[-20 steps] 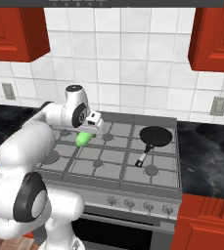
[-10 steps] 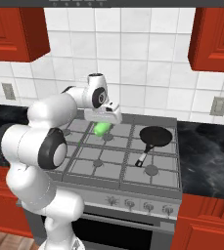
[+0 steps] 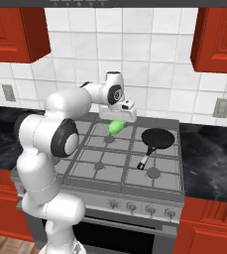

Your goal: Put the corn and lemon wedge in the pan. Then turn on the rear right burner and set the heat to medium.

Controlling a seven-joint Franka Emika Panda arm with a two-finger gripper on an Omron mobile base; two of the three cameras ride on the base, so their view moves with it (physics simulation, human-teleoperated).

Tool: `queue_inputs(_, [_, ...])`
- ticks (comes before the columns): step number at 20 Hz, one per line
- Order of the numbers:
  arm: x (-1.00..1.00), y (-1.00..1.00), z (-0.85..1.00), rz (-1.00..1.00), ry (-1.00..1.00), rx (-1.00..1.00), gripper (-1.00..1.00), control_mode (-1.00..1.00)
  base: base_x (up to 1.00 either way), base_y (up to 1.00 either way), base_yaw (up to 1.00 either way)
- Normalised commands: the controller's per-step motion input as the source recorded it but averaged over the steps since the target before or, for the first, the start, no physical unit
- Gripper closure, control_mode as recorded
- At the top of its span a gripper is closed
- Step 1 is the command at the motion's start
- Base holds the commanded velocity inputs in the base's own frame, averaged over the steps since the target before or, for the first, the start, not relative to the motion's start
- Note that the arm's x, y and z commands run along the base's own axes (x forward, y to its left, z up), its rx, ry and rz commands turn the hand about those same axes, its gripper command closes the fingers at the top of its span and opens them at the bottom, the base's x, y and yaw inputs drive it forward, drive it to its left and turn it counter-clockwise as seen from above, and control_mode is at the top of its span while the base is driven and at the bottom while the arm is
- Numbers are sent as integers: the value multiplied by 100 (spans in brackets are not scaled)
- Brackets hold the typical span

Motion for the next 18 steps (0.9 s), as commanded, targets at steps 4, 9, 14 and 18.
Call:
queue_inputs(4, [0,-18,-37,0,-8,1,100,-100,0,0,0])
queue_inputs(9, [3,-6,-38,0,-13,0,100,-100,0,0,0])
queue_inputs(14, [21,-27,-22,0,-9,0,100,-100,0,0,0])
queue_inputs(18, [18,-46,-3,-1,-9,0,100,-100,0,0,0])
